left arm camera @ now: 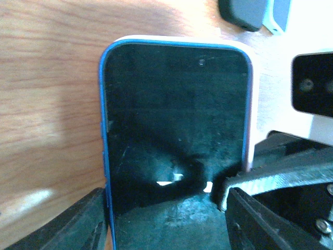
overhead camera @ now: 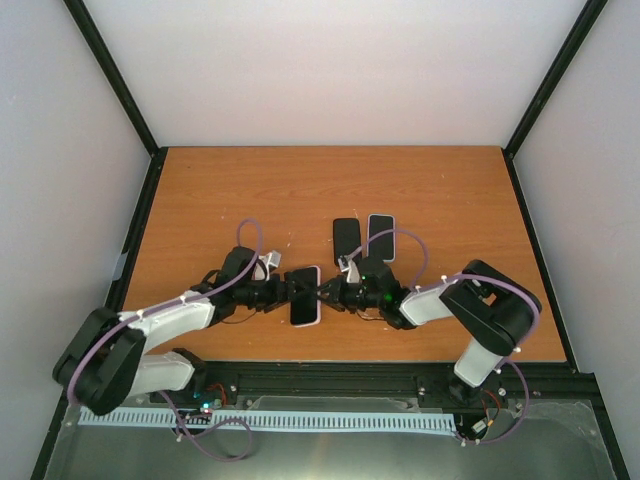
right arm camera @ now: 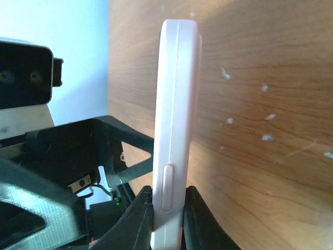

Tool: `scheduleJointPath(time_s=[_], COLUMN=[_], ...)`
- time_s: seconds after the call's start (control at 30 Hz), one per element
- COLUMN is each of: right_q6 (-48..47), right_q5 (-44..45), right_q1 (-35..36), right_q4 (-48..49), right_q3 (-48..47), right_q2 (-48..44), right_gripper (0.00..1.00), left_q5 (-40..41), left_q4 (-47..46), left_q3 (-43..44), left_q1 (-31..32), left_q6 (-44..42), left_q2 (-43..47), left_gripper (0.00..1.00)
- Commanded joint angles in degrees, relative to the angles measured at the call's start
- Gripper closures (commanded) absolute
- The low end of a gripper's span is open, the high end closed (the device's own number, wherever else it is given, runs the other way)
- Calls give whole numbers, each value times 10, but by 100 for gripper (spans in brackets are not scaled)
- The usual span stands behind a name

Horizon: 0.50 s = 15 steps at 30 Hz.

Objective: Put the phone into the phone case

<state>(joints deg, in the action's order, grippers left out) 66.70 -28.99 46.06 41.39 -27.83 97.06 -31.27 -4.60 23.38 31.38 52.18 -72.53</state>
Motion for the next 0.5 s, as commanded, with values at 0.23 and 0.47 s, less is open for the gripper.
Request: scheduleJointPath(time_s=[0.23, 0.47], right_q6=[-36, -36], right_q5=[-88, -134], right_q1=[-37, -37], right_q4=[46, 38], right_q3=[22, 17], right_q2=[-199, -313], right_gripper=[92, 92], left_q5=[-87, -171], left_q4=[40, -12], left_q3=[32, 63], left_q1=[-52, -57], left_q6=[-11, -15], left_q2=[220, 307], left_gripper=[2, 5])
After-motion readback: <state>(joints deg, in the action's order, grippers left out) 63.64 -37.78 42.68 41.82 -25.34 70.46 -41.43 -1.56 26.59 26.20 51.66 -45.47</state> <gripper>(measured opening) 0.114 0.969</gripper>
